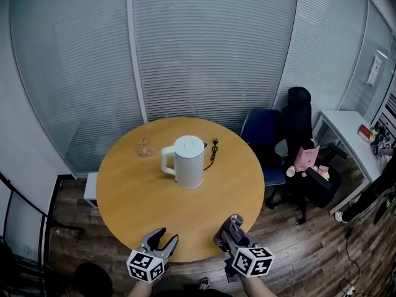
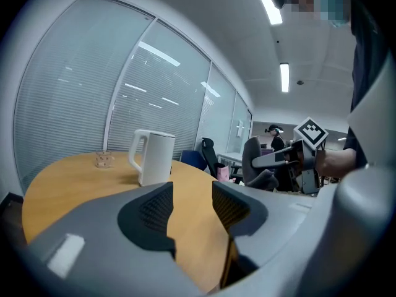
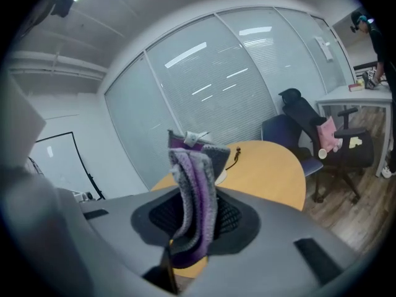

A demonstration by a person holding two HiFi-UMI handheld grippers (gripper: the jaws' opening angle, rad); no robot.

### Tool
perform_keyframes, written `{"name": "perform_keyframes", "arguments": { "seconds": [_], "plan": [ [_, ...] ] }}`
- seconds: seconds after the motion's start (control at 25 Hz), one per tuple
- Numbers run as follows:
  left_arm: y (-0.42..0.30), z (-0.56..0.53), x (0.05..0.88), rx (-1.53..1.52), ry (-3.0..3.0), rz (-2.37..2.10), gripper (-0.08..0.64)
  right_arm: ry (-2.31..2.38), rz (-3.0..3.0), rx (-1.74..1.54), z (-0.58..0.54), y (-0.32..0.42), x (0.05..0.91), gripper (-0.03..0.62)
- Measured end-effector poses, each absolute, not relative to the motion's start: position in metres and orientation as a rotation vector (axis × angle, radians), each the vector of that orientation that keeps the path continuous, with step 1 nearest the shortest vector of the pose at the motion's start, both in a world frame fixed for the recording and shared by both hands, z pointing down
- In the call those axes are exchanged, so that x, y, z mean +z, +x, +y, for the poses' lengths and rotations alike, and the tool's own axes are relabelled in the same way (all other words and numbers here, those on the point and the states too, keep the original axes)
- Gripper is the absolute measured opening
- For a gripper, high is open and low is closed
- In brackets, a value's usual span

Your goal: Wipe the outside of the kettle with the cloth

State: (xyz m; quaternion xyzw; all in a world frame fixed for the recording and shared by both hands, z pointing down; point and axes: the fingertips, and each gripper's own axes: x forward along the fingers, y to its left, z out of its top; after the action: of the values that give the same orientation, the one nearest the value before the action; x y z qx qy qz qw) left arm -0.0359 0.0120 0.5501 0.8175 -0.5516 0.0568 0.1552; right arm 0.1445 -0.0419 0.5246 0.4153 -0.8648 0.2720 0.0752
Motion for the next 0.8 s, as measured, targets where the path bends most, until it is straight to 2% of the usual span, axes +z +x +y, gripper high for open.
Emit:
{"name": "perform_keyframes", "arguments": {
  "seconds": [0.4,0.8],
  "plan": [
    [-0.079,-0.040,0.545,0.178,2.347,-1.608,0.183,1.259,-2.544,0.831,-0.067,0.125,0.532,0.097],
    [-0.143,-0.114,0.537,0.243,2.458,-1.517,0.201,1.408,-2.500,0.845,-0.097,0.075,0.530,0.097]
  ]
}}
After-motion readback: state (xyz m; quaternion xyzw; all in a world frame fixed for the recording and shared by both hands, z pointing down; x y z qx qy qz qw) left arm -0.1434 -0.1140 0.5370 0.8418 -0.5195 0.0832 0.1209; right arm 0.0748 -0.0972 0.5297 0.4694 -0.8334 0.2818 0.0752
